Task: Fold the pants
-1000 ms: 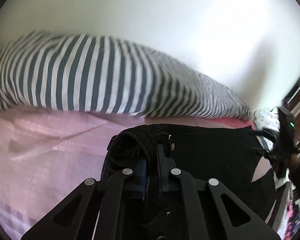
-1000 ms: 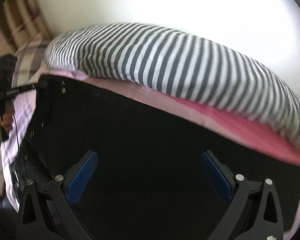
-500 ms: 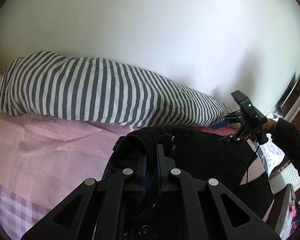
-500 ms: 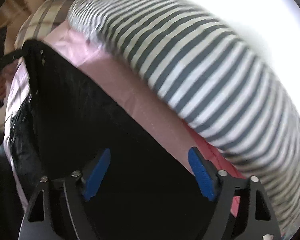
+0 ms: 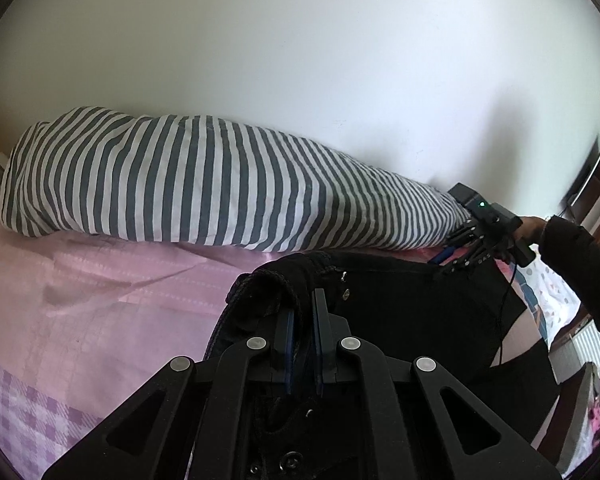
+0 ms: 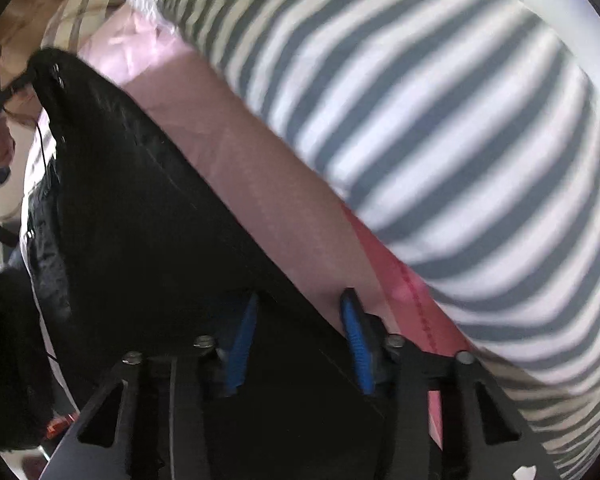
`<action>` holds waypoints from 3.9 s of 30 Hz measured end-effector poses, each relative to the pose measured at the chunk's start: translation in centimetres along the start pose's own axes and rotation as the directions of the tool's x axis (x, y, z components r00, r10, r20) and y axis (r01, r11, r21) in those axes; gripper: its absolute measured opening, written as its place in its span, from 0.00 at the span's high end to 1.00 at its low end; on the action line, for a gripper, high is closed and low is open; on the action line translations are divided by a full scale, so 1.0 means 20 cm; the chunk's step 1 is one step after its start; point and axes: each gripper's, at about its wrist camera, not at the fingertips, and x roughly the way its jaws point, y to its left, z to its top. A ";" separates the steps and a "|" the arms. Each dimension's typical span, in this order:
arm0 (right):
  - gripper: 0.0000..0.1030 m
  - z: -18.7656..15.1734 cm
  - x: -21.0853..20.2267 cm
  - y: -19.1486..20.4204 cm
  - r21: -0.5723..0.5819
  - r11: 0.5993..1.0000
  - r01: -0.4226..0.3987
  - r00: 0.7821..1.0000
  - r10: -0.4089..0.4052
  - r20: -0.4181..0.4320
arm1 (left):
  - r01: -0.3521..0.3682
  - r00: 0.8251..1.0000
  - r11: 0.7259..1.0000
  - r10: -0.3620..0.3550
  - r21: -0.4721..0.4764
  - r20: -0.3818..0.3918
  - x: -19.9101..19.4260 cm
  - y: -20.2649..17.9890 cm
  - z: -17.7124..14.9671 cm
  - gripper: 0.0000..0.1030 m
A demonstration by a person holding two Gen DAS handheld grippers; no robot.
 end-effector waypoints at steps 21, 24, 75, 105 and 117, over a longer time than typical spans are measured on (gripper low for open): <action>0.95 -0.50 -0.41 0.52 0.087 0.960 0.267 0.929 -0.281 0.241 | -0.069 0.997 0.997 0.068 0.024 0.029 -0.09 -0.02 -0.05 0.93; 0.96 -0.66 -0.45 0.65 0.130 0.948 0.292 0.909 -0.317 0.270 | -0.055 0.998 0.998 0.054 0.025 0.040 -0.17 -0.06 -0.08 0.93; 0.65 -1.55 0.07 1.58 0.636 0.771 -0.024 0.786 -0.379 0.489 | -0.075 0.954 0.982 0.019 -0.174 -0.300 -0.75 -0.16 -1.06 0.46; 0.64 -1.73 0.14 1.42 0.801 0.546 -0.247 0.744 -0.423 0.518 | -0.027 0.969 0.800 -0.126 -0.600 -0.211 -0.47 -0.05 -1.16 0.81; 0.63 -1.76 0.12 1.13 0.821 0.394 -0.414 0.693 -0.448 0.564 | -0.033 0.975 0.797 -0.107 -0.603 -0.196 -0.50 0.00 -1.13 0.83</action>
